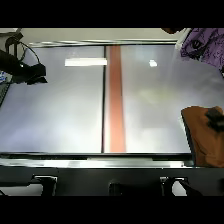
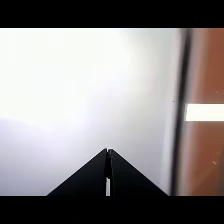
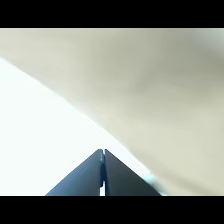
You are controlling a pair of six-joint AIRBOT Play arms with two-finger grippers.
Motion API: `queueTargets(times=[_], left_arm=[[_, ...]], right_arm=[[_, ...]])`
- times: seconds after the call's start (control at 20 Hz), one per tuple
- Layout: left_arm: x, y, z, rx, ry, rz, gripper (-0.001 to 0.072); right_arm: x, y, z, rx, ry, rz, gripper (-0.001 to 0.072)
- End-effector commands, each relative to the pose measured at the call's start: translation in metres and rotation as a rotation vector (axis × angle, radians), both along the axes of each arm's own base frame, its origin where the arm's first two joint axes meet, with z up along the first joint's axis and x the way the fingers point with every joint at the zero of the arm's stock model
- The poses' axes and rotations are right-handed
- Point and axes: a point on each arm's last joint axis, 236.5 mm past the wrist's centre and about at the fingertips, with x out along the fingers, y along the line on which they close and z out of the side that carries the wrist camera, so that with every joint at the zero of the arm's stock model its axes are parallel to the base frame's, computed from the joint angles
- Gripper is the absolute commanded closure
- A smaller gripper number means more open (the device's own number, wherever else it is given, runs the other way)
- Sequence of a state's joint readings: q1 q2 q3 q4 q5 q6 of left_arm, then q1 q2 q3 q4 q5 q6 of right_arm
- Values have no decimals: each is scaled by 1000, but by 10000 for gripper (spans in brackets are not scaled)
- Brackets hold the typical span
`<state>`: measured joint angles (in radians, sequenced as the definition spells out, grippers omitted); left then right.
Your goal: Fold the clothes and pants, and hang the long-sleeved shirts on hangers.
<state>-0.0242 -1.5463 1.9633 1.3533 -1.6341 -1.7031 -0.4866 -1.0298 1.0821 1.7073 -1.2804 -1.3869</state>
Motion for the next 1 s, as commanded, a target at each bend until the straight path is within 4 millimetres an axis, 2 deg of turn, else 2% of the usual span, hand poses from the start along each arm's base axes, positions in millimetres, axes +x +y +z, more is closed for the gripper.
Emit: queueTargets(times=[0.0, 0.15, 0.25, 0.35, 0.55, 0.95], left_arm=[[3, -5, -5, 22, -42, -33, 690], [-5, -10, -18, 48, -82, -66, 690], [-12, -15, -20, 55, -143, -94, 690], [-18, -13, -19, 52, -184, -79, 689], [-36, -3, -29, 96, -121, -82, 688], [-35, -4, -28, 95, -123, -84, 687]], right_arm=[[71, 111, 45, 39, -275, 402, 685], [77, 198, 49, -26, -320, 664, 685], [70, 235, 49, -68, -327, 786, 685], [65, 256, 50, -83, -337, 854, 685], [66, 256, 50, -99, -339, 862, 684], [66, 256, 50, -99, -342, 861, 684]])
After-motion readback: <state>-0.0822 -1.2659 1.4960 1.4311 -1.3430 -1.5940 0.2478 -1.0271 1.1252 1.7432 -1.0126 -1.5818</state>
